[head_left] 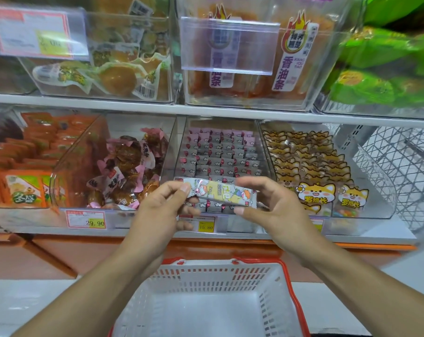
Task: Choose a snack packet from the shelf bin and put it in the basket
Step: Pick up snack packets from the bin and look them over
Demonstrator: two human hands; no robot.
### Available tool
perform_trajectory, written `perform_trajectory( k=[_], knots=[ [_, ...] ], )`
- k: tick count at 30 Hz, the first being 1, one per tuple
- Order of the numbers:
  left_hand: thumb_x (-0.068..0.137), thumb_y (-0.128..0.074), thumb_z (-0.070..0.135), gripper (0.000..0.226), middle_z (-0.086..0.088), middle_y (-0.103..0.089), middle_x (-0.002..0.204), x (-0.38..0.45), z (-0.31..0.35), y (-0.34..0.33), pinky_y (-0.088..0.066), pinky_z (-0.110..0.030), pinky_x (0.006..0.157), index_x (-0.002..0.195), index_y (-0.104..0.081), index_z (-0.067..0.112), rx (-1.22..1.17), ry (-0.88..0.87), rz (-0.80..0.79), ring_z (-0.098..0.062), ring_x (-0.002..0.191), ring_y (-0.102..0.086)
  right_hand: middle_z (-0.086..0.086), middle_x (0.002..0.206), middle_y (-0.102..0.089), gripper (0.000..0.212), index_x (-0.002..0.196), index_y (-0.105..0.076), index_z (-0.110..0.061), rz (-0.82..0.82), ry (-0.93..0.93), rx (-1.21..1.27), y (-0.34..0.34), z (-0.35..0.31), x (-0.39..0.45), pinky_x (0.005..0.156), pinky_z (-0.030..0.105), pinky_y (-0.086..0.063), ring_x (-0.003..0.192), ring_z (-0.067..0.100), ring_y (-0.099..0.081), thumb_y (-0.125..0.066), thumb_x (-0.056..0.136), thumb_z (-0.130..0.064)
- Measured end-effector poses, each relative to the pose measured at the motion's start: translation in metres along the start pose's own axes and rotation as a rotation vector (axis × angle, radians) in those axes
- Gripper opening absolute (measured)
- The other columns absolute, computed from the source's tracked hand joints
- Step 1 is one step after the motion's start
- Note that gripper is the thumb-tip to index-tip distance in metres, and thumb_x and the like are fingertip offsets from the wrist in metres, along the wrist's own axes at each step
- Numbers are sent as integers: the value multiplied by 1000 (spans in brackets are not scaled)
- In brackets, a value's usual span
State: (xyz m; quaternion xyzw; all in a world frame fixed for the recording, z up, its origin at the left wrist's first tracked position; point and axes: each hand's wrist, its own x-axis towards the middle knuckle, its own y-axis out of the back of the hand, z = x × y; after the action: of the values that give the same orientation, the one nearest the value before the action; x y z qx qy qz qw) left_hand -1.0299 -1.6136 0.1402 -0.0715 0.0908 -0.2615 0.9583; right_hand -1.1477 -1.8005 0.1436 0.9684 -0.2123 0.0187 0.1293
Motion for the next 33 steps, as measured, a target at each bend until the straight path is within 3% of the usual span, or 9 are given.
perform_trajectory(
  k=[3, 8, 13, 18, 20, 22, 24, 28, 33],
  knots=[
    [100, -58, 30, 30, 10, -71, 75, 0, -1, 2, -53, -21, 51, 77, -75, 36, 8, 4, 4, -6, 68, -69, -12, 113, -74, 39, 113, -71, -31, 37, -8, 21, -3, -3, 0, 93, 31, -57, 106, 6, -69, -81, 83, -9],
    [99, -63, 22, 11, 7, -74, 86, 4, -6, 7, -61, -28, 63, 97, -73, 26, 43, -33, 49, -15, 80, -75, -12, 114, -75, 37, 116, -70, -32, 11, -4, 38, -2, -2, 0, 91, 28, -57, 108, 6, -68, -78, 86, -12],
    [100, -61, 10, 32, 9, -73, 113, 3, -5, 7, -61, -26, 78, 101, -79, 37, 112, -96, 27, -10, 94, -74, -8, 113, -75, 36, 118, -69, -29, -6, -19, 79, -3, -1, 0, 86, 24, -57, 105, 7, -70, -75, 88, -11],
    [100, -60, 26, 25, 5, -77, 112, -1, -1, 5, -59, -24, 82, 105, -79, 41, 181, -151, -5, -14, 100, -74, -7, 112, -77, 30, 121, -69, -26, 25, -90, 165, -3, -1, 1, 76, 26, -60, 100, 12, -73, -71, 92, -17],
    [90, -68, 42, 27, 5, -79, 102, -5, 0, 5, -60, -26, 78, 116, -75, 41, 258, -178, -35, -13, 91, -74, -5, 108, -77, 27, 119, -71, -26, 39, -161, 242, -4, -1, 1, 75, 28, -61, 97, 14, -74, -70, 93, -20],
    [79, -78, 37, 43, 8, -77, 86, -8, -1, 2, -55, -18, 65, 121, -71, 38, 323, -204, -50, -8, 76, -72, 0, 107, -78, 21, 113, -74, -25, 35, -230, 322, -5, -1, 1, 71, 26, -59, 91, 17, -74, -70, 93, -24],
    [75, -82, 27, 43, 15, -75, 82, -10, 0, 0, -52, -10, 66, 116, -71, 35, 340, -248, -36, -1, 74, -70, 5, 106, -77, 19, 108, -76, -25, 23, -273, 348, -6, -2, 1, 68, 27, -58, 87, 19, -74, -71, 91, -31],
    [72, -80, 37, 31, 13, -79, 91, -6, 1, 2, -55, -14, 75, 101, -78, 28, 337, -276, -19, -4, 86, -74, 12, 104, -77, 36, 107, -75, -25, -33, -305, 334, -5, -5, 2, 70, 31, -57, 82, 20, -72, -67, 82, -50],
    [70, -81, 49, 29, 5, -80, 88, -1, -4, 5, -61, -24, 78, 92, -82, 30, 263, -193, 28, -12, 83, -76, 12, 96, -76, 41, 119, -72, -18, -45, -252, 358, 1, -8, 4, 69, 28, -56, 81, 19, -69, -56, 92, -43]
  ],
)
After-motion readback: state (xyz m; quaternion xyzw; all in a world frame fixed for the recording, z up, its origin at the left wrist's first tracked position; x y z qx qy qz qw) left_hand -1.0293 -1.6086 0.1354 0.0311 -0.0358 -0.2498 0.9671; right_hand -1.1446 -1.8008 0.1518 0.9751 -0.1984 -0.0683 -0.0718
